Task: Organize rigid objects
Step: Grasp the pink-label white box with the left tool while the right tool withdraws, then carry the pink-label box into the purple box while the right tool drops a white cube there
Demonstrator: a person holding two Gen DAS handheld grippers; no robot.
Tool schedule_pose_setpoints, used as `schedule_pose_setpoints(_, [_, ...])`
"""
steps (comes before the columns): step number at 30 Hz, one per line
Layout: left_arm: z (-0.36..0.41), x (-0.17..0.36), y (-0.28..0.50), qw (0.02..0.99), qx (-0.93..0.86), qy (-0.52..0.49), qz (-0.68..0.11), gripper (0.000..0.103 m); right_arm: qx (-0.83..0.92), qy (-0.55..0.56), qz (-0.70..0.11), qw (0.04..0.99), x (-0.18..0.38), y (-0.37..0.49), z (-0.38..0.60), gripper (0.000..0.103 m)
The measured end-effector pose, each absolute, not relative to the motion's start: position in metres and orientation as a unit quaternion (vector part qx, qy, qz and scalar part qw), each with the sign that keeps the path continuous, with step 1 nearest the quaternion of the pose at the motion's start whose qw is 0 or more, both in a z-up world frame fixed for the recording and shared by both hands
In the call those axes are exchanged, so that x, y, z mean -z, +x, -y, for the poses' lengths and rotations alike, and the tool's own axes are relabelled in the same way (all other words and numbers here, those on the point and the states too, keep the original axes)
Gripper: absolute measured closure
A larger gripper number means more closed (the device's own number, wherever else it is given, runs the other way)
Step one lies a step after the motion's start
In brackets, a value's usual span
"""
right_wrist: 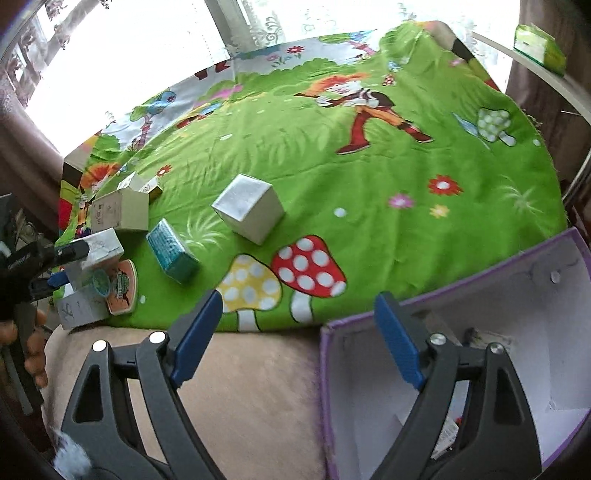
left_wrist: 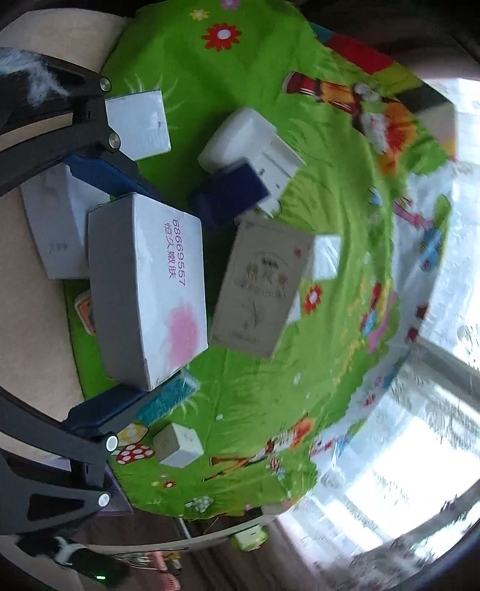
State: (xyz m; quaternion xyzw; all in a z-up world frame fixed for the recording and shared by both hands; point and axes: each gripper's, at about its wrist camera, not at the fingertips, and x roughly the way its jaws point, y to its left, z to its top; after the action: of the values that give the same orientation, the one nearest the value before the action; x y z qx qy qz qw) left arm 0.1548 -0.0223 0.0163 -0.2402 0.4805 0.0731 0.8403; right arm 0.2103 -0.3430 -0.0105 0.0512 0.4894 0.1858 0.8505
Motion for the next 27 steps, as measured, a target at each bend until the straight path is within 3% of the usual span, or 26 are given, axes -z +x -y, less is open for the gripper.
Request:
schedule_pose_setpoints(14, [0.082,-0.071,0.121,0.932,-0.04,-0.164,-0.321,0.01,-0.182,0.072,-0.5,0.844,0.014,0.259,0.282,0.013])
schedule_pose_setpoints(21, [0.095,-0.075,0.118,0.941,-0.036,-0.145,-0.305,0.01,-0.158,0.066,-0.512,0.842,0.028,0.283,0.264,0.013])
schedule_pose_setpoints(22, [0.097,-0.074,0.117,0.94,-0.034,-0.144,-0.307,0.01,-0.156,0.064,-0.512,0.842,0.03,0.284,0.263,0.015])
schedule_pose_setpoints(24, [0.1,-0.072,0.117,0.939,-0.032,-0.142,-0.31,0.01,-0.157,0.064,-0.519,0.838,0.034,0.287,0.263,0.045])
schedule_pose_setpoints(27, [0.105,-0.072,0.117,0.939,-0.029,-0.141,-0.312,0.01,-0.164,0.063,-0.511,0.842,0.032,0.282,0.267,0.048])
